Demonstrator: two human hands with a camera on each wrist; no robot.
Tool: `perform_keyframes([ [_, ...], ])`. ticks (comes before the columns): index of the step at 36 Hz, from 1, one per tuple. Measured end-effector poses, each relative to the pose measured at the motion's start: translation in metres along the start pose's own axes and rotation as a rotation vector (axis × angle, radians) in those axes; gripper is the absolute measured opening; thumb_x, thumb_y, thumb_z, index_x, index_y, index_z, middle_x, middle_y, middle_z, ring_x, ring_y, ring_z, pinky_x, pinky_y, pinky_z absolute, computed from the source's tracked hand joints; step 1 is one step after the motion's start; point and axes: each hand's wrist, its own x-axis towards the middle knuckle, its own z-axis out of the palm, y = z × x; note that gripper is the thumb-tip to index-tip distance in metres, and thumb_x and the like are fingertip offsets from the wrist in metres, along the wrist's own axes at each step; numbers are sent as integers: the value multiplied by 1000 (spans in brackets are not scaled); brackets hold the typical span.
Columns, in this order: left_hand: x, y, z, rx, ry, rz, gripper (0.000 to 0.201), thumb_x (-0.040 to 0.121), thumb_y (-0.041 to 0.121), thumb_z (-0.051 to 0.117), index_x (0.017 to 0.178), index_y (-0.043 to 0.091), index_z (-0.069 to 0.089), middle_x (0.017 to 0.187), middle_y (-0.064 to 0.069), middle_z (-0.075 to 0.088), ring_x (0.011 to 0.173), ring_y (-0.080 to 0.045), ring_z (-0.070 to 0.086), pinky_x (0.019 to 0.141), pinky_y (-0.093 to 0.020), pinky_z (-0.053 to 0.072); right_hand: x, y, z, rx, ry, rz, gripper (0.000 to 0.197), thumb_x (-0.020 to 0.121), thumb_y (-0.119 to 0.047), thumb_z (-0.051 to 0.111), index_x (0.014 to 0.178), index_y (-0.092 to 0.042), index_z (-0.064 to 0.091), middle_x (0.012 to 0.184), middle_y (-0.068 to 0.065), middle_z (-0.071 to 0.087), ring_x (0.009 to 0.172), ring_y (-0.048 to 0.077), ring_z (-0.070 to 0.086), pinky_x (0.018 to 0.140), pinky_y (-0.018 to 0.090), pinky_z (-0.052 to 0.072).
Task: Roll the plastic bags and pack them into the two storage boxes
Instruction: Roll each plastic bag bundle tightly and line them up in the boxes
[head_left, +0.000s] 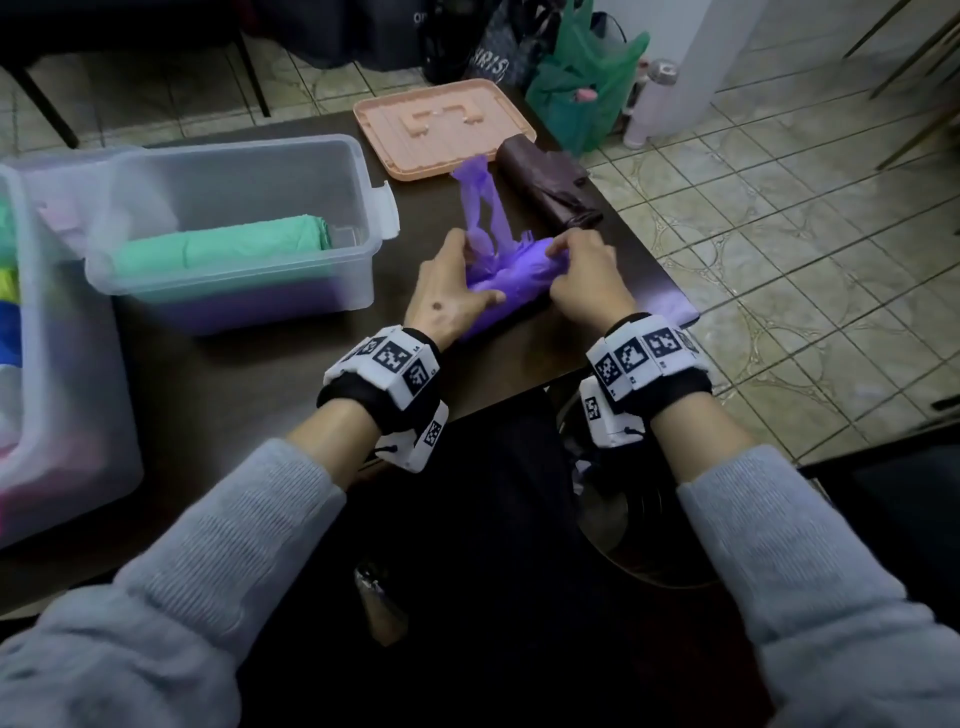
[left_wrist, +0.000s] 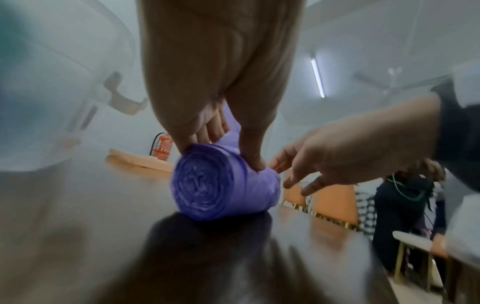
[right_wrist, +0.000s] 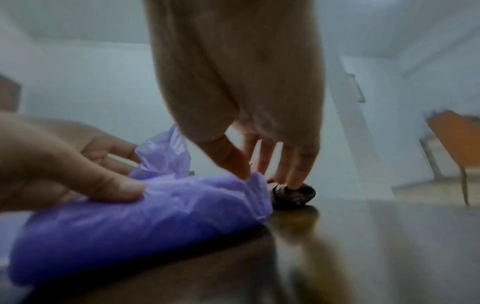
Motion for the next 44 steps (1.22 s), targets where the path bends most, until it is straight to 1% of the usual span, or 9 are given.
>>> perform_keyframes([
  [8,24,9,-2,-428,158,-328,53,64,17,84,108,5,57,96,-6,69,94,-21,67,91,-40,53,-5,6,-5,-455,-55,-336,62,70,-13,66,127,-32,50,137,1,36,128,27,27,104,41,21],
  [18,40,44,-7,-434,306,-304,31,70,15,76,97,18,60,98,-3,67,94,-22,64,85,-36,55,-7,-4,-4,-504,-290,-318,62,74,-20,68,132,-29,49,122,7,45,119,27,39,96,43,30],
  [23,52,69,-25,-400,305,-207,38,72,6,72,106,21,63,71,14,60,70,-1,58,75,-18,51,-5,-6,-12,-447,-380,-274,64,69,-23,77,129,-28,54,121,5,53,120,26,46,92,42,33],
  [25,56,75,-32,-398,265,-212,44,73,7,72,113,20,58,77,11,59,78,-5,60,78,-20,52,-3,-6,-14,-426,-407,-247,64,67,-25,80,127,-28,56,119,4,57,118,25,49,93,41,33],
  [27,59,78,-37,-398,214,-251,56,71,11,76,121,18,51,103,2,58,102,-15,59,88,-29,52,-2,-7,-15,-417,-444,-216,65,66,-26,81,126,-29,57,117,3,59,115,26,52,98,41,36],
  [32,62,76,-45,14,64,-142,68,79,19,73,137,11,39,134,-7,49,120,-20,50,90,-22,43,2,-8,-18,-387,-521,-152,64,63,-25,83,122,-32,59,105,-1,62,103,24,57,97,40,43],
  [36,61,79,-47,98,79,-35,61,83,2,62,138,14,38,127,-2,56,112,-13,55,76,-17,44,5,-6,-20,-365,-555,-140,61,65,-19,83,121,-28,60,106,0,61,96,20,57,84,29,44],
  [40,59,80,-49,139,187,66,45,84,-2,55,126,12,49,119,-3,60,107,-15,57,77,-20,46,4,-8,-18,-368,-541,-113,68,63,-18,85,122,-26,53,118,2,58,105,23,55,94,36,45],
  [44,58,73,-39,425,29,78,19,89,5,58,105,7,68,111,-9,66,102,-23,62,84,-28,50,1,-8,-15,-459,-477,-114,78,58,-29,86,124,-30,43,127,6,49,118,30,45,102,43,38],
])
